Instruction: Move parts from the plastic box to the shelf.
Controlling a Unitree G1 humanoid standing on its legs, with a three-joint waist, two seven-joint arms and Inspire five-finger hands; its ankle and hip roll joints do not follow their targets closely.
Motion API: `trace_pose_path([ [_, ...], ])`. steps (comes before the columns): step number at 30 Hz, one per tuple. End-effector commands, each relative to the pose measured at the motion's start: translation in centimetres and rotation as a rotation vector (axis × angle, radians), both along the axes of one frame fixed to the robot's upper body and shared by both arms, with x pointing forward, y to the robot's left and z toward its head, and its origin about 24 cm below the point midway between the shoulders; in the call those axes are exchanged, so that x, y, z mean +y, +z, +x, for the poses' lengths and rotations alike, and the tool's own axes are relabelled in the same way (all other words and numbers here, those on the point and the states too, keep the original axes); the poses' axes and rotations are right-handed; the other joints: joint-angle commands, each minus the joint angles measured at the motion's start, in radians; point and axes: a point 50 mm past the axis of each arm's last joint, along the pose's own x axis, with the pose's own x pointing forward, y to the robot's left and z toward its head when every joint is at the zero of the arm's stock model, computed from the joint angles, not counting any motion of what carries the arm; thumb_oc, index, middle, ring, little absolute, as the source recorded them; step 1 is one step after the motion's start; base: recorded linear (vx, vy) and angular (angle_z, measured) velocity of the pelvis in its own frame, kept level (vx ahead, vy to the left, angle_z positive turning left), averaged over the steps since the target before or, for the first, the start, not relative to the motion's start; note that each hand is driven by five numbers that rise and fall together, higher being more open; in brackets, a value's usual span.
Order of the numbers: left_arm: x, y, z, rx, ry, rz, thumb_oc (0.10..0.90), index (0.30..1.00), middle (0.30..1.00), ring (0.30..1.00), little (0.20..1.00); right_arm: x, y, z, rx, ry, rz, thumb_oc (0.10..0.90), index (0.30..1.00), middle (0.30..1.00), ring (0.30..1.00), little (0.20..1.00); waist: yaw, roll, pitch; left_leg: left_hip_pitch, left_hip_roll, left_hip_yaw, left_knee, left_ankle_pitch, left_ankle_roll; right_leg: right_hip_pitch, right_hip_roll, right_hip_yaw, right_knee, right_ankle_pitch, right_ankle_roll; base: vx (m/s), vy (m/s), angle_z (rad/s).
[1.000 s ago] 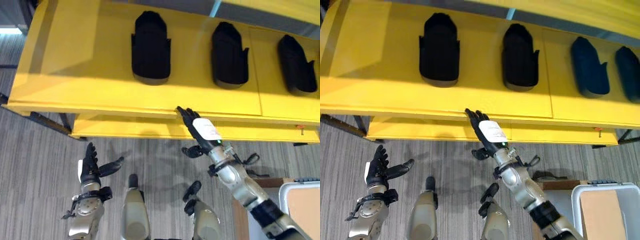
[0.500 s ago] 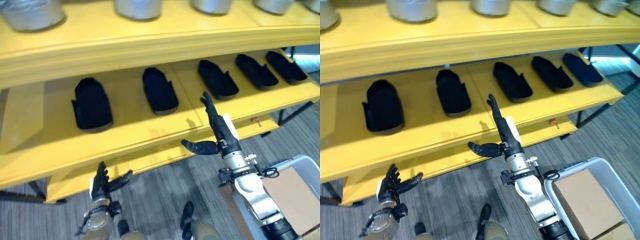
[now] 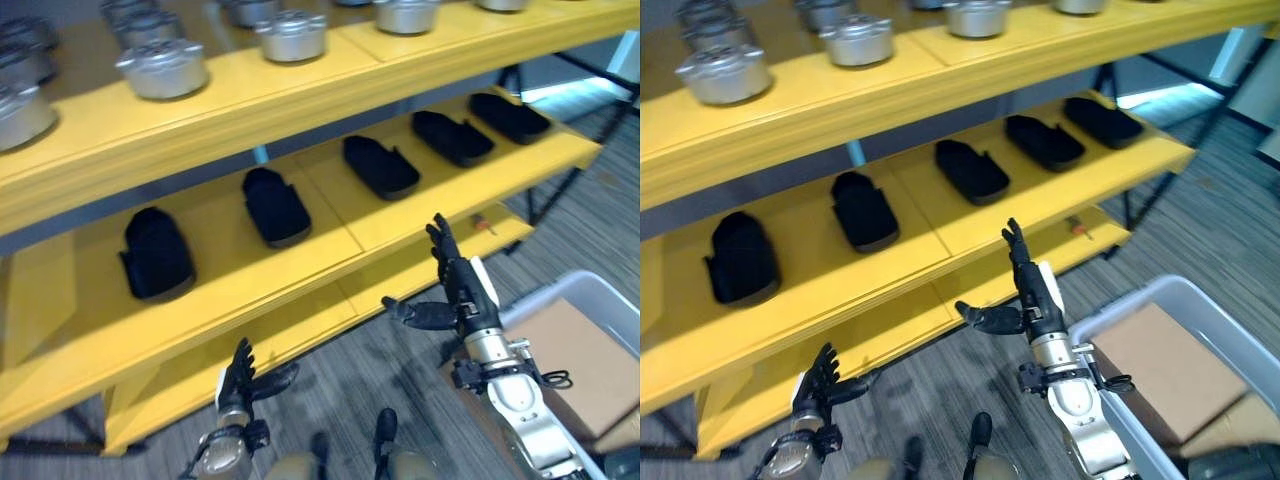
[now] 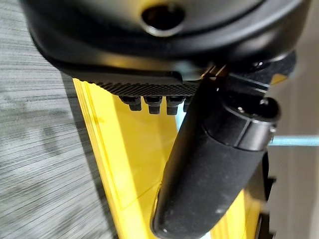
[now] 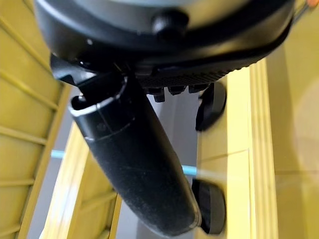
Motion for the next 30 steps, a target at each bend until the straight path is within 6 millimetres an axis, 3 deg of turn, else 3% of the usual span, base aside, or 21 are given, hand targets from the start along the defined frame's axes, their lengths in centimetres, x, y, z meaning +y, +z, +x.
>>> trace_pose_path([
  [1, 0.8, 5.1, 3.5, -0.280, -0.105, 0.108, 0.900, 1.000, 1.000, 1.000, 1.000, 0.2, 5.4, 0.9, -0.285, 0.042, 0.061, 0.900, 1.000, 1.000, 1.000, 1.000, -0.004, -0.033, -0.066, 0.035, 0.064, 0.098, -0.156, 0.097, -0.095, 0.165, -0.008, -0.034, -0.017, -0.069, 0.018, 0.08, 0.171, -0.60],
  [8, 0.7, 4.9, 3.0, -0.257, -0.130, 0.115, 0.900, 1.000, 1.000, 1.000, 1.000, 0.8, 4.9, 0.7, -0.251, 0.073, 0.055, 0.900, 1.000, 1.000, 1.000, 1.000, -0.046, -0.016, -0.102, 0.101, 0.073, 0.217, -0.219, 0.081, -0.072, 0.147, -0.021, 0.061, -0.030, -0.033, 0.049, 0.00, 0.113, -0.43],
  [12, 0.9, 4.7, 2.8, -0.252, -0.121, 0.115, 0.900, 1.000, 1.000, 1.000, 1.000, 1.5, 5.3, 0.9, -0.271, 0.108, 0.031, 0.900, 1.000, 1.000, 1.000, 1.000, -0.065, -0.008, -0.078, 0.106, 0.076, 0.280, -0.182, 0.045, -0.054, 0.101, -0.028, 0.117, 0.016, -0.017, 0.067, -0.05, 0.081, -0.62],
  [14, 1.0, 4.9, 2.9, -0.261, -0.116, 0.122, 0.900, 1.000, 1.000, 1.000, 1.000, 1.9, 5.6, 1.0, -0.285, 0.121, 0.030, 0.900, 1.000, 1.000, 1.000, 1.000, -0.056, -0.004, -0.067, 0.104, 0.085, 0.311, -0.166, 0.034, -0.052, 0.080, -0.035, 0.100, 0.045, -0.020, 0.071, -0.07, 0.035, -0.56],
  [15, 1.3, 5.3, 3.0, -0.271, -0.111, 0.129, 0.900, 1.000, 1.000, 1.000, 1.000, 2.4, 5.9, 1.2, -0.299, 0.135, 0.034, 0.900, 1.000, 1.000, 1.000, 1.000, -0.034, 0.006, -0.050, 0.111, 0.104, 0.358, -0.154, 0.016, -0.054, 0.069, -0.076, -0.016, 0.082, -0.031, 0.074, -0.12, -0.027, -1.25],
  [16, 1.6, 5.6, 2.9, -0.280, -0.102, 0.135, 0.900, 1.000, 1.000, 1.000, 1.000, 3.4, 6.3, 1.6, -0.316, 0.153, 0.040, 0.900, 1.000, 1.000, 1.000, 1.000, -0.006, 0.024, -0.039, 0.123, 0.141, 0.425, -0.156, 0.012, -0.071, 0.078, -0.185, -0.218, 0.102, -0.028, 0.081, -0.08, -0.067, -1.68],
  [18, 1.7, 5.5, 2.9, -0.275, -0.098, 0.134, 0.900, 1.000, 1.000, 1.000, 1.000, 3.8, 6.4, 1.8, -0.319, 0.156, 0.048, 0.900, 1.000, 1.000, 1.000, 1.000, -0.006, 0.027, -0.036, 0.129, 0.155, 0.440, -0.160, 0.016, -0.074, 0.082, -0.219, -0.251, 0.102, -0.016, 0.081, -0.02, -0.071, -1.60],
  [19, 1.7, 5.5, 3.0, -0.273, -0.094, 0.136, 0.900, 1.000, 1.000, 1.000, 1.000, 4.1, 6.5, 2.0, -0.319, 0.157, 0.047, 0.900, 1.000, 1.000, 1.000, 1.000, -0.003, 0.031, -0.039, 0.142, 0.165, 0.438, -0.166, 0.004, -0.084, 0.091, -0.255, -0.247, 0.095, -0.007, 0.101, -0.04, -0.082, -0.71],
  [22, 1.9, 5.8, 3.3, -0.286, -0.086, 0.144, 0.900, 1.000, 1.000, 1.000, 1.000, 4.1, 6.7, 2.3, -0.329, 0.143, 0.015, 0.900, 1.000, 1.000, 1.000, 1.000, 0.000, 0.015, -0.039, 0.139, 0.160, 0.449, -0.173, 0.013, -0.082, 0.087, -0.345, -0.224, 0.060, 0.096, 0.128, 0.04, -0.164, -0.20],
  [23, 2.0, 6.0, 3.4, -0.293, -0.085, 0.149, 0.900, 1.000, 1.000, 1.000, 1.000, 4.2, 6.8, 2.4, -0.332, 0.139, 0.015, 0.900, 1.000, 1.000, 1.000, 1.000, 0.003, 0.014, -0.046, 0.149, 0.163, 0.444, -0.176, -0.005, -0.091, 0.095, -0.375, -0.219, 0.046, 0.117, 0.152, 0.10, -0.209, -0.20],
  [24, 2.1, 6.2, 3.4, -0.297, -0.078, 0.155, 0.900, 1.000, 1.000, 1.000, 1.000, 4.2, 6.8, 2.4, -0.333, 0.133, 0.012, 0.900, 1.000, 1.000, 1.000, 1.000, 0.010, 0.005, -0.051, 0.148, 0.165, 0.451, -0.173, -0.010, -0.093, 0.097, -0.409, -0.242, 0.033, 0.142, 0.166, 0.07, -0.194, -0.04],
  [25, 2.2, 6.1, 3.3, -0.291, -0.076, 0.157, 0.900, 1.000, 1.000, 1.000, 1.000, 4.1, 6.7, 2.4, -0.323, 0.127, 0.010, 0.900, 1.000, 1.000, 1.000, 1.000, 0.013, -0.008, -0.053, 0.148, 0.162, 0.471, -0.173, -0.005, -0.091, 0.110, -0.410, -0.273, 0.019, 0.148, 0.157, 0.05, -0.216, -0.03],
  [27, 2.3, 5.9, 3.4, -0.282, -0.065, 0.158, 0.900, 1.000, 1.000, 1.000, 1.000, 4.0, 5.9, 2.6, -0.288, 0.118, -0.003, 0.900, 1.000, 1.000, 1.000, 1.000, 0.023, -0.039, -0.065, 0.164, 0.164, 0.486, -0.181, -0.005, -0.107, 0.124, -0.398, -0.307, -0.013, 0.171, 0.180, 0.11, -0.255, -0.27],
  [29, 2.2, 5.9, 3.6, -0.286, -0.053, 0.142, 0.900, 1.000, 1.000, 1.000, 1.000, 3.3, 5.8, 2.7, -0.277, 0.103, -0.007, 0.900, 1.000, 1.000, 1.000, 1.000, 0.018, -0.045, -0.078, 0.172, 0.210, 0.491, -0.177, 0.004, -0.135, 0.125, -0.368, -0.316, -0.004, 0.158, 0.174, 0.20, -0.340, -0.26],
  [30, 2.2, 5.9, 3.6, -0.286, -0.054, 0.141, 0.900, 1.000, 1.000, 1.000, 1.000, 3.3, 5.8, 2.7, -0.277, 0.103, -0.008, 0.900, 1.000, 1.000, 1.000, 1.000, 0.018, -0.044, -0.078, 0.172, 0.211, 0.490, -0.176, 0.004, -0.136, 0.125, -0.367, -0.316, -0.004, 0.158, 0.174, 0.16, -0.321, -0.27],
])
